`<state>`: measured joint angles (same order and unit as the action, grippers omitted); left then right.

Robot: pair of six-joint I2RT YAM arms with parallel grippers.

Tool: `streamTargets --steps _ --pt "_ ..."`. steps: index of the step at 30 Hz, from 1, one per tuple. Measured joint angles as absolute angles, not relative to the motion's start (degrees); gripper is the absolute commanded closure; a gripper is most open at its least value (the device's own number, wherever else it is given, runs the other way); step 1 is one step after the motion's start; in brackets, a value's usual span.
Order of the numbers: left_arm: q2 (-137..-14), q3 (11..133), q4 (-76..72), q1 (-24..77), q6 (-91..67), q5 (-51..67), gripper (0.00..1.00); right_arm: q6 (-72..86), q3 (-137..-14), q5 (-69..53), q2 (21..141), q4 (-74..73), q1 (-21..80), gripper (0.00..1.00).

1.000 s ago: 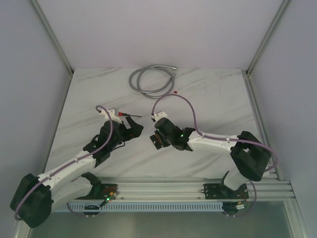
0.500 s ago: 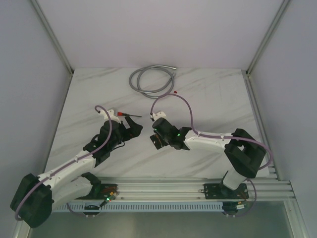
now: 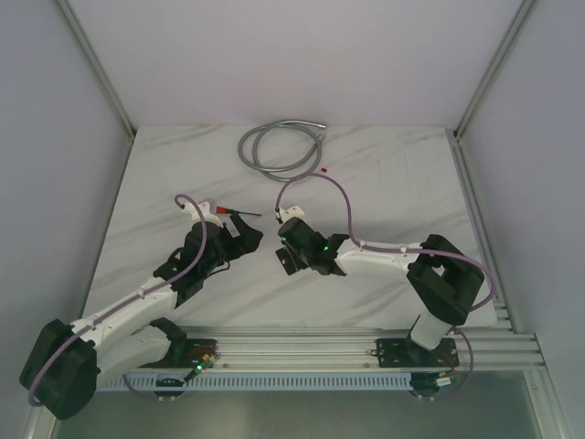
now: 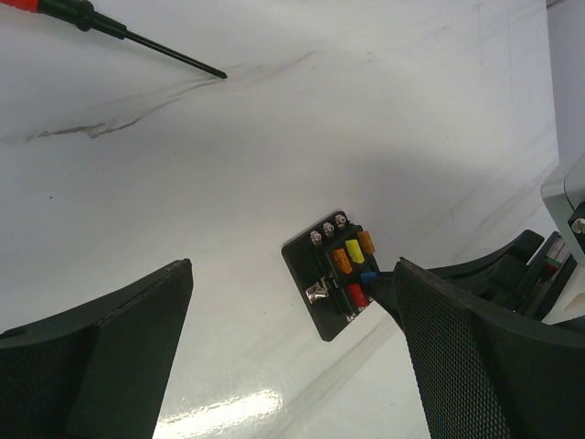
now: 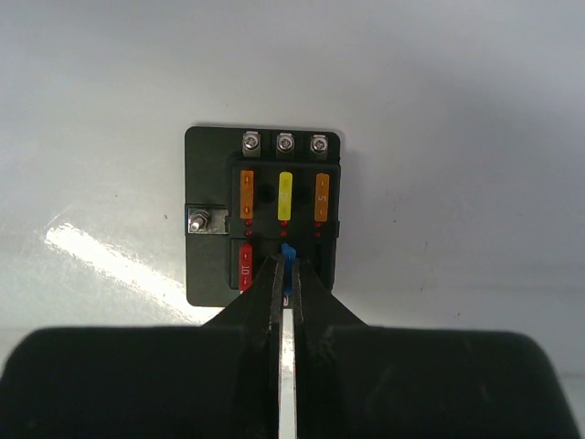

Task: Snap on the fuse box
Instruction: Install the fuse at the fuse box base.

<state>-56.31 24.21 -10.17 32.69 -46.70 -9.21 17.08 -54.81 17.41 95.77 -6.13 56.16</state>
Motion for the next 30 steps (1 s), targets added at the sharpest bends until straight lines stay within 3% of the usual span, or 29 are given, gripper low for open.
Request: streamTargets --steps 9,17,26,30 --pt "-56.3 24.2 -10.2 32.7 -46.7 -9.2 0.0 17.8 -55.1 19.5 95.8 -7.5 56.6 0.88" --pt "-56.3 24.2 -10.2 32.7 -46.9 -9.2 0.0 17.8 -55.4 20.8 95.8 -10.5 56.8 0.72" --pt "-56.1 24.2 -9.6 32.7 -46.9 -9.2 0.0 18.2 -55.6 20.1 94.8 -11.8 56.8 0.63" --pt "-55.5 24.2 -9.6 32.7 -46.9 -9.2 0.0 18.2 -56.5 18.5 93.3 -12.6 56.2 0.64"
